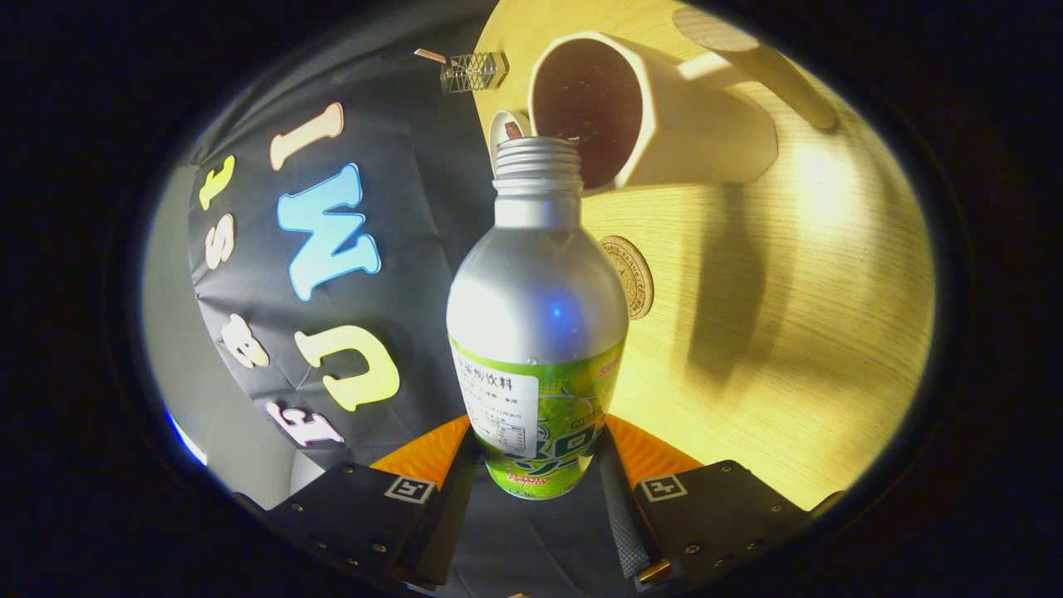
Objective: Take the bottle from table, then pour the juice into the cup, finally place the bottle on the coaster
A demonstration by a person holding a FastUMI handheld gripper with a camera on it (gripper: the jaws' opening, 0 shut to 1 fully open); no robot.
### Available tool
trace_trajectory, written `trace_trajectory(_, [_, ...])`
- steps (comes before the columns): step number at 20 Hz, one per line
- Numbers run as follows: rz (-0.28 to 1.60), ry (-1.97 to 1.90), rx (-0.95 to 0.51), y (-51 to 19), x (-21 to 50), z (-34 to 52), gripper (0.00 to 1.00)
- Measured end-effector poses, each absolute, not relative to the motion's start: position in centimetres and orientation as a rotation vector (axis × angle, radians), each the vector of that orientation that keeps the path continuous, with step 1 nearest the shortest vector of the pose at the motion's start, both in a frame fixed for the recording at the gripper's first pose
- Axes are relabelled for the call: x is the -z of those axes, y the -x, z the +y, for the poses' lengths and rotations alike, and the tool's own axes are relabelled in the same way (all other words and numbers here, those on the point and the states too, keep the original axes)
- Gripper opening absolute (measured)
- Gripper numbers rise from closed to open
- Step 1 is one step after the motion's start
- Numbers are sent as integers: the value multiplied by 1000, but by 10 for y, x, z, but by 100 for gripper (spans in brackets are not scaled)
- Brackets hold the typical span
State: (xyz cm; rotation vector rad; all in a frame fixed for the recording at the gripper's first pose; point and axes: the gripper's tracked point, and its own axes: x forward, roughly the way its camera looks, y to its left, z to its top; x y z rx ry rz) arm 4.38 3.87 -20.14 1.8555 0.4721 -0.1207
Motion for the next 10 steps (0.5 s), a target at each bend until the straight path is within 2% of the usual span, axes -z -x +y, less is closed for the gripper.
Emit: trace_trajectory(10, [451, -1893, 123, -46, 198, 38, 74])
